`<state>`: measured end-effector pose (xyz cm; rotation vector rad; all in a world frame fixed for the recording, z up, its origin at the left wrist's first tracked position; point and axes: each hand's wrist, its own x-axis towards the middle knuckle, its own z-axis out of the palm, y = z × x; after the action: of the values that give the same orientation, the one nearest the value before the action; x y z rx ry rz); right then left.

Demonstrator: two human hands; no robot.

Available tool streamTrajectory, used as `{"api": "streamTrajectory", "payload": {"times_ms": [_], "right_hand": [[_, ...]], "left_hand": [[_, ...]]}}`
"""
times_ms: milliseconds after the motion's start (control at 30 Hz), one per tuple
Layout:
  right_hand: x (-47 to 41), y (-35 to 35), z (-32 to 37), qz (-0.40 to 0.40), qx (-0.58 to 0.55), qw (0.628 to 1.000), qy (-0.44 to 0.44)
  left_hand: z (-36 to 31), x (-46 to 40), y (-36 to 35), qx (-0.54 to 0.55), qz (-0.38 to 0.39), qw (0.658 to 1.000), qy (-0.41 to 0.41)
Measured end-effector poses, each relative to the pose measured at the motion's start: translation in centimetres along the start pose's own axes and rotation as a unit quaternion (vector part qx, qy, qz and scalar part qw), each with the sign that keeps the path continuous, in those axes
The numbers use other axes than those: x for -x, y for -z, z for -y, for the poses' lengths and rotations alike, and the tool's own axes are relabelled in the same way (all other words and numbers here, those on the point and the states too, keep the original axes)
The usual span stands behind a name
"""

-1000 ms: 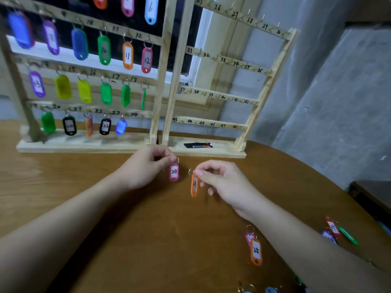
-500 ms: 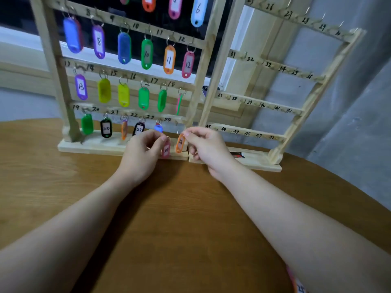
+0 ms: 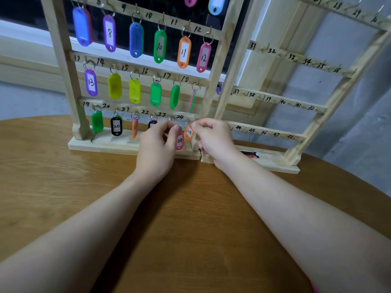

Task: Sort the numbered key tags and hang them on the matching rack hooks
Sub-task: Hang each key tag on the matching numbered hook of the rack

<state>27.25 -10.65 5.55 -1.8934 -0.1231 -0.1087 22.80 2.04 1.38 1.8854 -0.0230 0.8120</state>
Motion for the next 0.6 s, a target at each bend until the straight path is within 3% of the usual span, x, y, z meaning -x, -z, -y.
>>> {"api": "streamTrajectory", "payload": {"times_ms": [300,600], "right_hand": [[0.3,0.3,-1.5,0.02,-0.005,1.0,0.012],[1.7,4.6,-2.3,0.032,0.042,0.999,0.013]], "left_hand": [[-1.1,-0.3,-1.4,-0.033,-0.009,0.999,-0.004],[-2.6,-2.5,-1.6,-0.154,0.008,0.988,0.006]]}}
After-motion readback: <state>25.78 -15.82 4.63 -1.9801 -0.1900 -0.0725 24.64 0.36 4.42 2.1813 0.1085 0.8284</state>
